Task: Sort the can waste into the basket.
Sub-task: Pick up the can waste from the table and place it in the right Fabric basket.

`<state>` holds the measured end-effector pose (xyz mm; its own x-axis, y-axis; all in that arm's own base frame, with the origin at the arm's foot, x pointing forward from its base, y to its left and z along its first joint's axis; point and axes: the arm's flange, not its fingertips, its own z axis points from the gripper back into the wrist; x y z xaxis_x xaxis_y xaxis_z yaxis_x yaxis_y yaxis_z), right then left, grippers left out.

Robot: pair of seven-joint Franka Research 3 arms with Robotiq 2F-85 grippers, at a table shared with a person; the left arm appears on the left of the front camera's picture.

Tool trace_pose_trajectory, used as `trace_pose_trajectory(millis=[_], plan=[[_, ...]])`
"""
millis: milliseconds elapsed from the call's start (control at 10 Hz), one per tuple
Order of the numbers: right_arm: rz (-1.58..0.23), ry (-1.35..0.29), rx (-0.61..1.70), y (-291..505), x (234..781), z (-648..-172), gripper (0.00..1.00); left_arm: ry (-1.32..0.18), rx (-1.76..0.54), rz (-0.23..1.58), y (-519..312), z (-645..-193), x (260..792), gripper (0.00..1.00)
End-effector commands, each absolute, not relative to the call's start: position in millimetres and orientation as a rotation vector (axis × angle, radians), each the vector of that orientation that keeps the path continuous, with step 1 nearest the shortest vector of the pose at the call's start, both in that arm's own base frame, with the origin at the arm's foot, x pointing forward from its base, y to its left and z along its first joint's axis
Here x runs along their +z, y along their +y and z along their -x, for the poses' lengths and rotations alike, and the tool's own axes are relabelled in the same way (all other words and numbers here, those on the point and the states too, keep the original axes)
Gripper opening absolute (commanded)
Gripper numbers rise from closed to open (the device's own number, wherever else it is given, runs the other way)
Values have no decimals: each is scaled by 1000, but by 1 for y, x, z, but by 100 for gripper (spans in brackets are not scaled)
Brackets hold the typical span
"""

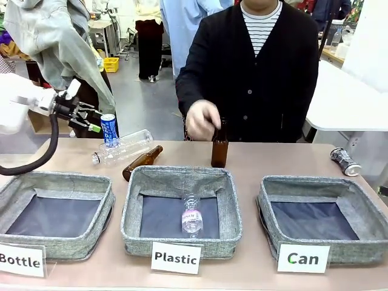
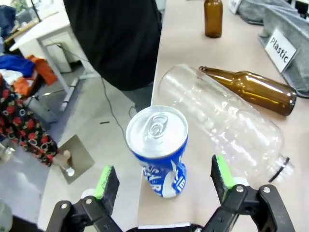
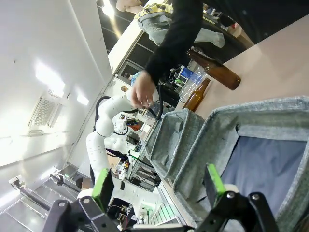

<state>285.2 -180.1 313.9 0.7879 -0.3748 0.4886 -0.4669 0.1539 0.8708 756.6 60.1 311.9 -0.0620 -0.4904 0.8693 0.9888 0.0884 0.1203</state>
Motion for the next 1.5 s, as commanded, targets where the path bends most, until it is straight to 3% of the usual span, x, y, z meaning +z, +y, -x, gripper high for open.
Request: trace_pose_trajectory(millis=[0, 600, 700, 800, 900, 1200, 1300, 1400], plan=[[-1458, -766, 88, -176, 315, -285, 100, -887, -1414, 749, 50, -778, 309, 100], [-1458, -766, 88, -176, 315, -285, 100, -874, -1410, 832, 23, -799, 298, 100], [-1458, -766, 88, -176, 315, -285, 100, -866, -1426, 909, 22, -802, 298, 63], [-1458, -766, 88, -176, 315, -285, 100, -855, -1423, 905, 23, -802, 299, 41], [-1458, -766, 88, -176, 315, -285, 100, -858, -1428, 901, 24, -801, 302, 4], [-1458, -766, 88, -176, 315, -285, 100, -858, -1438, 894, 25, -799, 305, 0], [-1458, -766, 88, -176, 315, -285, 100, -882, -1443, 882, 29, -793, 313, 4], [-1458, -766, 88, -176, 315, -285, 100, -911, -1458, 831, 34, -781, 331, 0]])
